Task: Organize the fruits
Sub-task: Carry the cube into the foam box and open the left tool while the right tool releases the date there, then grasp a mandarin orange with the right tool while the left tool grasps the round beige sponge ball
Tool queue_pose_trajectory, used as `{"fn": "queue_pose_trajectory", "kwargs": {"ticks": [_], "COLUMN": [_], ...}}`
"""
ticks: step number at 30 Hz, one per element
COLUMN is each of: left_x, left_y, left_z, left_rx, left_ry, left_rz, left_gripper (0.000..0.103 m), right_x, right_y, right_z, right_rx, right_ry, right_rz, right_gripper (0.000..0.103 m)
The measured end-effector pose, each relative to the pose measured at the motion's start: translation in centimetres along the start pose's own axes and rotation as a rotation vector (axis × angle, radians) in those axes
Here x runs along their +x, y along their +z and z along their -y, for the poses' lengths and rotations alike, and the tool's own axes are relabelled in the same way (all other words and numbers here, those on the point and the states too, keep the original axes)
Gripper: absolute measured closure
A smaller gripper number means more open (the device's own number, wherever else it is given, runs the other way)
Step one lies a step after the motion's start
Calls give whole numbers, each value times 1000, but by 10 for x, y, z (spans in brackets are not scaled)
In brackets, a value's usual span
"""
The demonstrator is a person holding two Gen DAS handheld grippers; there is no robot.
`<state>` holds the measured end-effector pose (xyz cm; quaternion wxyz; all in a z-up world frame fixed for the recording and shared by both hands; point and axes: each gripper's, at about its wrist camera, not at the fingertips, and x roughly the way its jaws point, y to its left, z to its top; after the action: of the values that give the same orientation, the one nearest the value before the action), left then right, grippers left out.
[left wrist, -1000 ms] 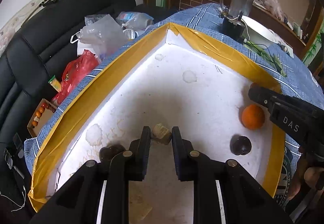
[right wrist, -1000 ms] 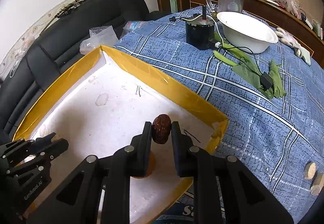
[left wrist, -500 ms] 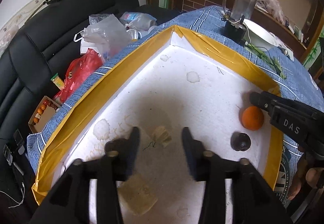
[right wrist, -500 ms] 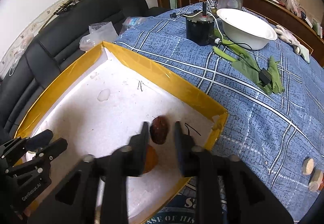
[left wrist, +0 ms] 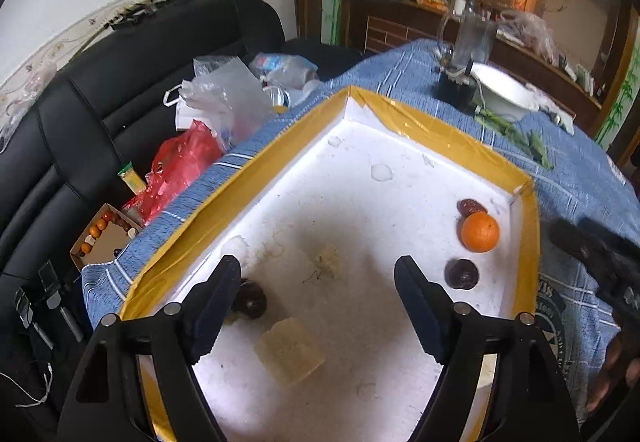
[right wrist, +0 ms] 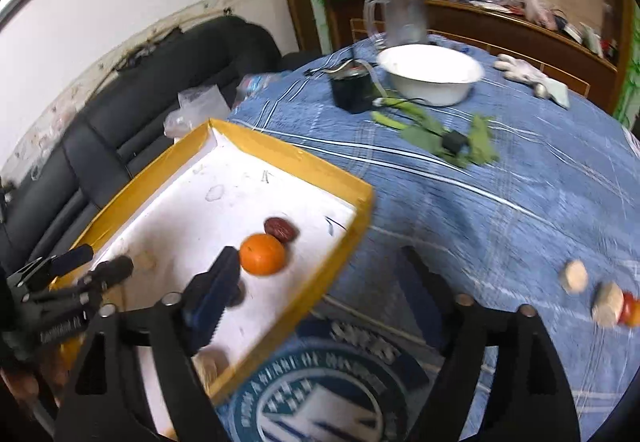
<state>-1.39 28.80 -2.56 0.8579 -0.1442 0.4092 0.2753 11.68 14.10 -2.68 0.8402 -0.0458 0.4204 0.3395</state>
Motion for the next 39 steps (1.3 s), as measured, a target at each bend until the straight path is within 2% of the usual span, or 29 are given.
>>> {"fn": "queue_pose_trajectory", "kwargs": {"ticks": [2, 4, 9, 14, 19, 21, 23, 28, 30, 32, 36, 38, 39], "left_x": [-8, -20, -35, -40, -38, -36, -35, -27, -23, -17, -6, -1, 1], "left_y": [-2, -6, -13, -21, -30, -33, -36, -36, -37, -37, -36, -35, -35], "left_z": [1, 3, 31, 84, 138, 162, 184, 229, 244, 255, 275, 284, 289], "left_rx": [-1, -10, 33, 154, 253, 294, 338, 417, 440, 455, 476, 481, 485], "left_ry": [1, -2, -45, -116, -192, -219, -243, -279, -289, -295, -306, -327, -330], "left_rz": [30, 86, 144, 150, 132, 120, 120, 118, 105, 103, 89, 78, 74], "left_gripper": [23, 22, 21, 21, 21, 21, 21, 21, 21, 21, 21, 21, 21], "right_x": [-14, -26, -57, -95, -116, -117, -112, -94, -87, -79, -66, -61, -61], "right_y": [-11, -21, -51, -79, -100, -104, -104, -97, -92, -86, -75, -71, -70], "right_z": [13, 30, 79, 135, 192, 211, 228, 259, 265, 268, 274, 278, 278], "right_rx": [17, 55, 119, 171, 234, 240, 250, 255, 257, 252, 241, 254, 251], "right_ry": [-31, -81, -204, -325, -430, -463, -465, -468, -459, -448, -458, -432, -434], "right_rz": [22, 38, 62, 102, 84, 62, 32, -4, -14, -25, -27, -27, -22], "right_gripper": [7, 4, 3, 4, 4, 11, 24, 35, 40, 49, 56, 70, 69]}}
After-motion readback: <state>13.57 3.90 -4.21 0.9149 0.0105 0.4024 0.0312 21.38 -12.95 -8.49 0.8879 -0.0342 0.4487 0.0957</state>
